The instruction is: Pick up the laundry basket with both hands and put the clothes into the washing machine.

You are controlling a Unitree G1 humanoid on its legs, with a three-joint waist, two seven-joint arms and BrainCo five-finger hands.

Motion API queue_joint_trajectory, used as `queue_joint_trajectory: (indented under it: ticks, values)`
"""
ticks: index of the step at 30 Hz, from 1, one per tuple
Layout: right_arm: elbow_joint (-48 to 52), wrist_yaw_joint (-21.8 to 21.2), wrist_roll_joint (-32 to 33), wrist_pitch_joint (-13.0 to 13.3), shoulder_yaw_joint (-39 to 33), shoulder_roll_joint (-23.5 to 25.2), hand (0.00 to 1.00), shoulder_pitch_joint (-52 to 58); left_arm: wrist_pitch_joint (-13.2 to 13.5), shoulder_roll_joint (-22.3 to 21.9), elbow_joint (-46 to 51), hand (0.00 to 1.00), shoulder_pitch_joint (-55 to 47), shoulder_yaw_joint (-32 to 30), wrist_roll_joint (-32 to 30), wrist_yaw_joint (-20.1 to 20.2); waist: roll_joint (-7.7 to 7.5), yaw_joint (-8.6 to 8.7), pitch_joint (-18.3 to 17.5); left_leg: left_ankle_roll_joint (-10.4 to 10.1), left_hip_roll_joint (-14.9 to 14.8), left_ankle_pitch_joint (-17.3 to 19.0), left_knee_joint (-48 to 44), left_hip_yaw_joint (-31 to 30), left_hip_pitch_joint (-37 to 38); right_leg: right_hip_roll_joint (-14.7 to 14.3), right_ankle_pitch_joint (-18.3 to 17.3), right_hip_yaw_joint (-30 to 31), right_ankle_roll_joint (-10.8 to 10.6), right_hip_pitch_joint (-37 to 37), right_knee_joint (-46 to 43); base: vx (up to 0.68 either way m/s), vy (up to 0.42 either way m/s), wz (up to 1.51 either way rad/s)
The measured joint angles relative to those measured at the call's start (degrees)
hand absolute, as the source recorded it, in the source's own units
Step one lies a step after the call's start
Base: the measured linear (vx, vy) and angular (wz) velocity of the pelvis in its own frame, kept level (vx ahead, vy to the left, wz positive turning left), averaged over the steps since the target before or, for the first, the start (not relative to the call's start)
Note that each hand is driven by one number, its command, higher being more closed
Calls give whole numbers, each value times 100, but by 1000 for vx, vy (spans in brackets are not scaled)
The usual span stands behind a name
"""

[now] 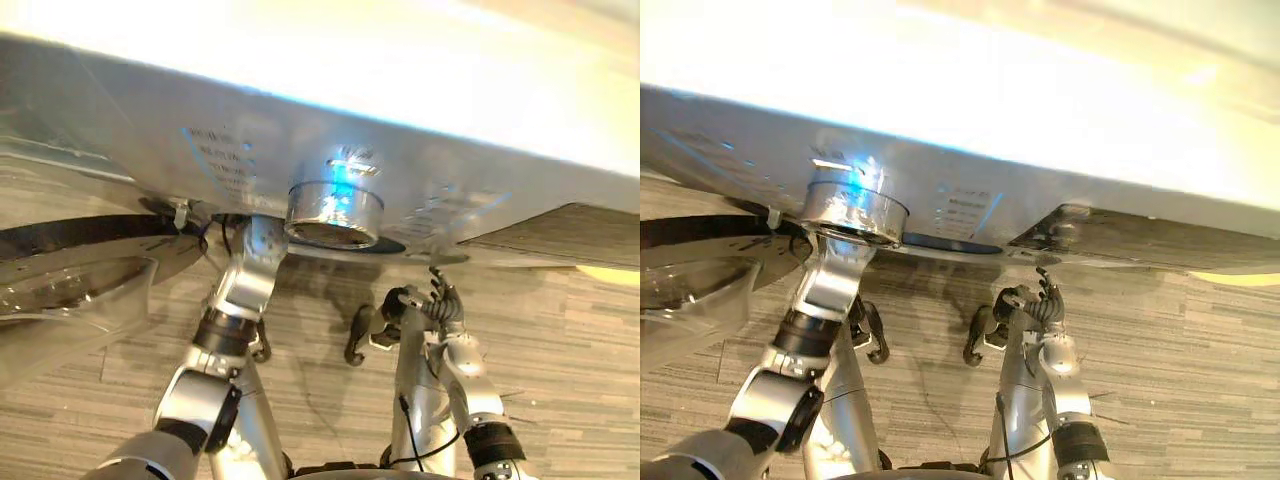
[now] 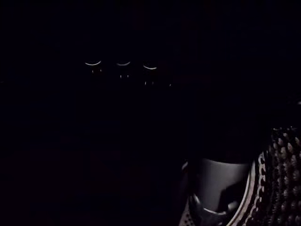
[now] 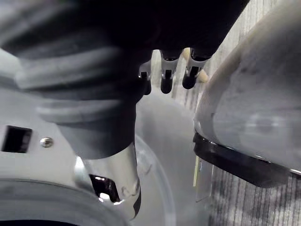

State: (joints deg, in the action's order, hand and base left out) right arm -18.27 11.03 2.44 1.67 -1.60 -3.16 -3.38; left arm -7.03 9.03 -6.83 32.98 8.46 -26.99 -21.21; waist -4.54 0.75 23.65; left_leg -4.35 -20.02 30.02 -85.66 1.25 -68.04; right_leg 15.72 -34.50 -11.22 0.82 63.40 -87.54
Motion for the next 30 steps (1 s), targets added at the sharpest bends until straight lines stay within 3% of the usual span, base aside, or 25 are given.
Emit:
queue_joint_trajectory:
  ticks: [8,11,13,16,20,24,27,30]
  values:
    - [-337,28,-80,34,53,-82,0,8,-13,238,-506,0,-29,232,-259,67,49,-38,-163,-93,25,-212,476,-21,178,-1,71,-280,46,-286,377,36,-72,8]
    - [-416,131,-78,84,111,-145,0,-35,-69,233,-1294,0,710,639,-946,-22,101,-169,-234,-63,27,-278,450,-69,-59,-21,99,-301,100,-100,364,-34,-52,2]
    - [-577,166,-75,106,225,-149,0,-221,-128,208,-1986,0,1398,718,-1246,16,113,-158,-252,-34,28,-303,371,-103,-234,-52,116,-296,125,45,311,-43,-38,-3]
    - [-639,145,-74,112,244,-138,0,-368,-194,4,-2906,0,2017,598,-1428,481,104,-130,-273,-31,15,-302,257,-126,-435,-72,157,-258,125,259,227,-41,-23,-10]
    - [-852,147,-64,95,242,-114,0,-655,-213,-39,-3003,0,2079,411,-814,583,102,-77,-274,-19,2,-308,149,-120,-610,-71,187,-211,132,469,117,-14,-40,-5]
    - [-849,154,-64,105,220,-69,0,-646,-171,-29,-2674,0,2004,48,24,138,101,-74,-275,-20,6,-309,156,-131,-597,-54,189,-211,135,457,114,-11,-46,0]
    - [-848,163,-67,115,225,-23,0,-543,7,-36,-1791,0,1401,-92,545,-182,101,-99,-275,-20,28,-309,236,-146,-414,-17,188,-234,133,270,183,4,-46,6]
    - [-835,167,-82,60,262,112,0,-256,271,-432,-1111,0,50,-152,1373,-232,102,-116,-275,-59,118,-329,585,-103,182,30,170,-339,99,-360,500,59,-46,18]
